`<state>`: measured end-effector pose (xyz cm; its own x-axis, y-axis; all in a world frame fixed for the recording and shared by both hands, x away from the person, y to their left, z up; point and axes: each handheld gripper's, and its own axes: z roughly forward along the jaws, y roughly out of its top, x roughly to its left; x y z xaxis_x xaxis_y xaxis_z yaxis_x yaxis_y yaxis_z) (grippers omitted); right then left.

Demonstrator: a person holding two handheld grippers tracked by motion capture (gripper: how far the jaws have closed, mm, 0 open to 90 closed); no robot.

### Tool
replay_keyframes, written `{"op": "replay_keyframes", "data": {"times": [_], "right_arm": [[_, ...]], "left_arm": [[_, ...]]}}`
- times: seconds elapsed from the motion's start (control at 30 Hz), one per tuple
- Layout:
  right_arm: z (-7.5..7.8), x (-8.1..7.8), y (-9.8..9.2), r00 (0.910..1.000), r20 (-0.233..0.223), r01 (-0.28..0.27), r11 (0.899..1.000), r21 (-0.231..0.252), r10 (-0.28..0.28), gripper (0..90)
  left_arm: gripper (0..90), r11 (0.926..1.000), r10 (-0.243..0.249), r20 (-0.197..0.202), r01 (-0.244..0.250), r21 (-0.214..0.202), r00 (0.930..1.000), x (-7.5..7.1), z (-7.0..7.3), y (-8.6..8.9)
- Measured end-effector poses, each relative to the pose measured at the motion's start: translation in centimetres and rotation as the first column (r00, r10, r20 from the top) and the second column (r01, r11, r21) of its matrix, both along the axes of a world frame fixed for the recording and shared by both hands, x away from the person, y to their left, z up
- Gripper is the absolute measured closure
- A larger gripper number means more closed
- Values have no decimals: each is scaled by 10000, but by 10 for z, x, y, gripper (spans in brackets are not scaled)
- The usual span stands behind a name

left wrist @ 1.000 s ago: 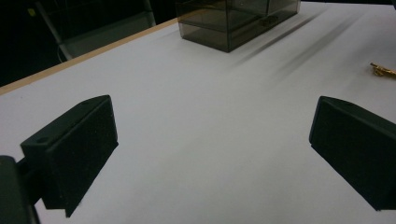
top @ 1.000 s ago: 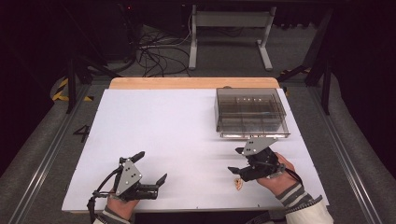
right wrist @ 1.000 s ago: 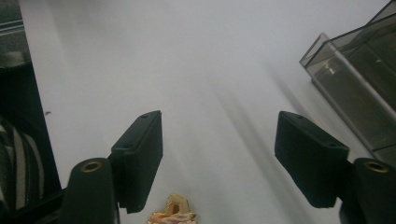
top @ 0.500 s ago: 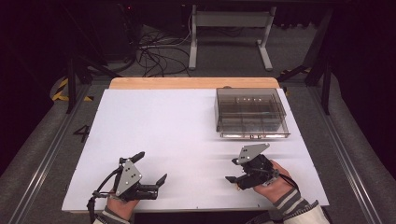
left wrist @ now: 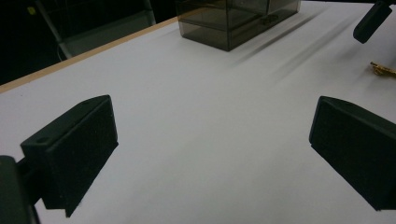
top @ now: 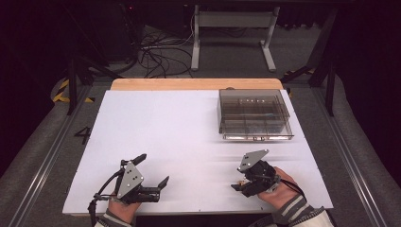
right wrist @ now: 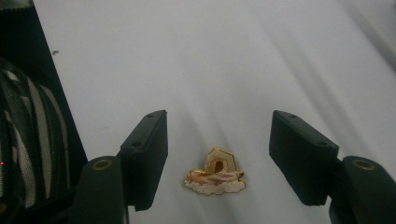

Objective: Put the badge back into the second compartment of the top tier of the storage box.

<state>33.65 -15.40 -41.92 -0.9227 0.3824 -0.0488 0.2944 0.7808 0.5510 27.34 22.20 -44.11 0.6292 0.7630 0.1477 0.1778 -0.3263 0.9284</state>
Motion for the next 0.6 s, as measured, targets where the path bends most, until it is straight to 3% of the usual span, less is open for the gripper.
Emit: {"op": "replay_keyframes", "data": {"times": [0.6], "right_arm": [[-14,-1,3,9979,-617,143,9941,-1073,-210,388]], "left_arm": [[17,10000,-1,7,1,13,10000,0,0,0]]}}
